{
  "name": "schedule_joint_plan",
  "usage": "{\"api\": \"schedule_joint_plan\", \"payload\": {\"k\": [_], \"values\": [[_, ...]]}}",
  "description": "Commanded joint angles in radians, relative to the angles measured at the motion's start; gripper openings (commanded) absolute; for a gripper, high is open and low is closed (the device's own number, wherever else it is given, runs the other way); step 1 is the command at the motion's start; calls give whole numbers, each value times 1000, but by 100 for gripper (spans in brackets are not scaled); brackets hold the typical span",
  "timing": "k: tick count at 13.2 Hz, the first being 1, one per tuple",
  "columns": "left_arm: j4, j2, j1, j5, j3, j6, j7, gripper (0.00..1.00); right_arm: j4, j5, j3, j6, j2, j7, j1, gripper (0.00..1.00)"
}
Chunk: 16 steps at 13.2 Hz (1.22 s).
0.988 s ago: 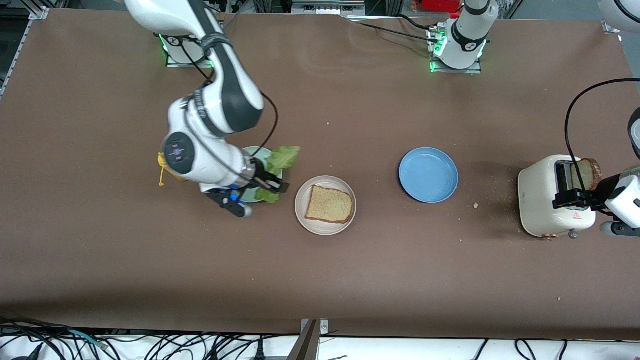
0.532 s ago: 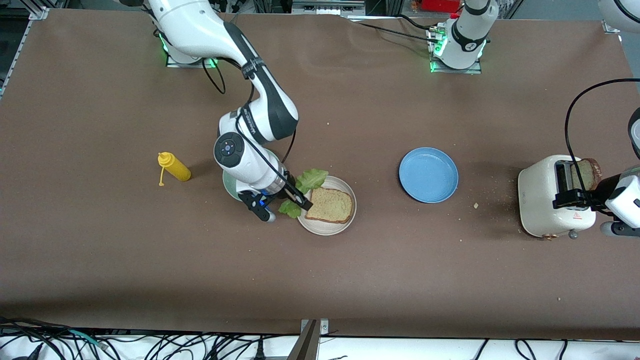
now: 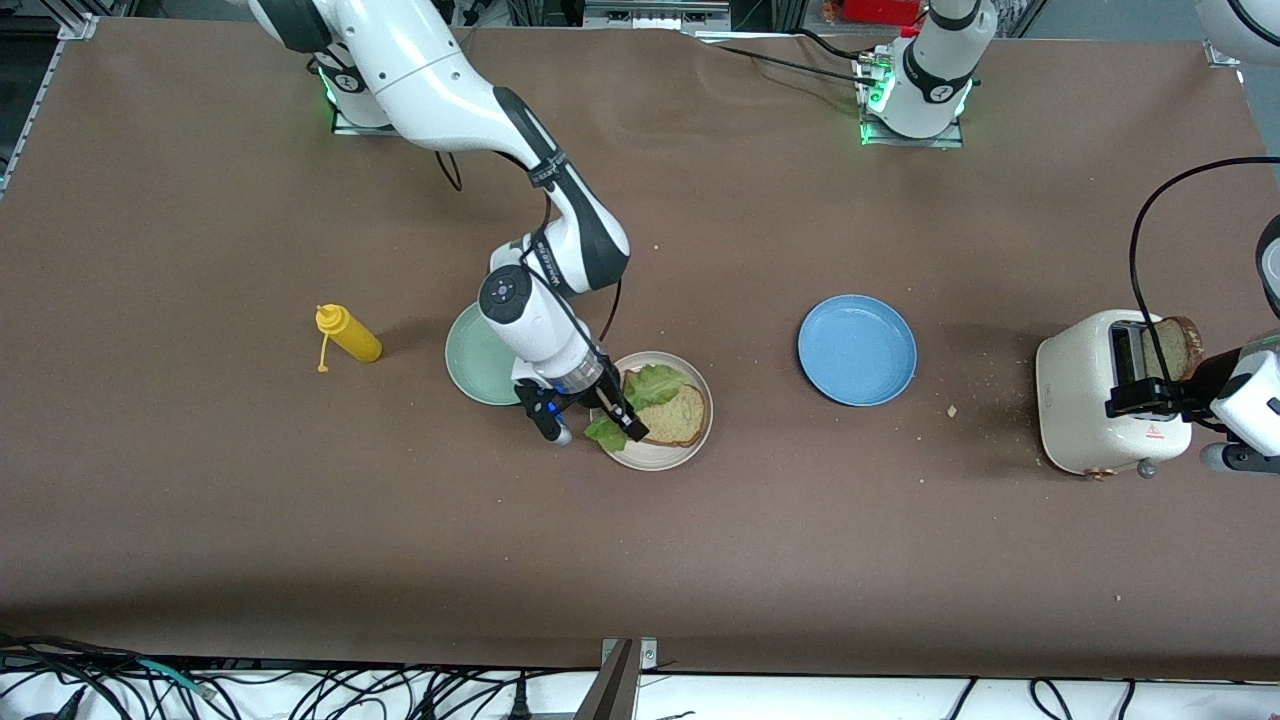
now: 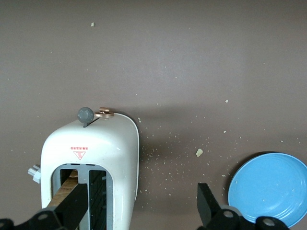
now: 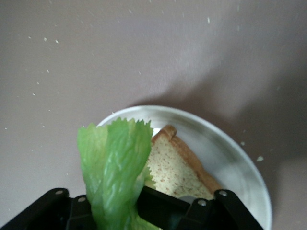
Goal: Make sandwich in beige plate with both arms
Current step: 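Lower the lettuce onto the bread and open the right gripper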
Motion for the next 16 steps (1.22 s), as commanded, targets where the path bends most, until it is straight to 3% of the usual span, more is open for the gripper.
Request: {"api": "schedule_joint_plan", "payload": {"k": [1,4,5,6,7,8,9,12,16], "values": [[9,-1,-1,44,-2,-7,2,100,22,-8,28,47,34,62,5,0],[9,-1,-1,44,-2,-7,4,100,22,-6,28,47,40,60,8,0],[10,-1,-1,44,-1,-7,2,100,24,-6,28,46,40,55,8,35],[10,-1,-1,44,-2,-7,2,100,24,-8,28,44,40,52,8,56],[10,-1,-1,44,-2,-7,2,100,24,-14,28,37,37,51,9,68],[9,-1,-1,44,-1,-7,2,100,24,-14,28,28,35,51,8,90],[10,-1,-1,44,-2,-7,2,100,25,-16,28,23,35,49,8,99],[10,-1,-1,44,-2,-7,2,100,48,-6,28,2,32,60,8,99],[10,-1,-1,43,-2,-7,2,100,85,-14,-4,-176,-9,95,6,99]]}}
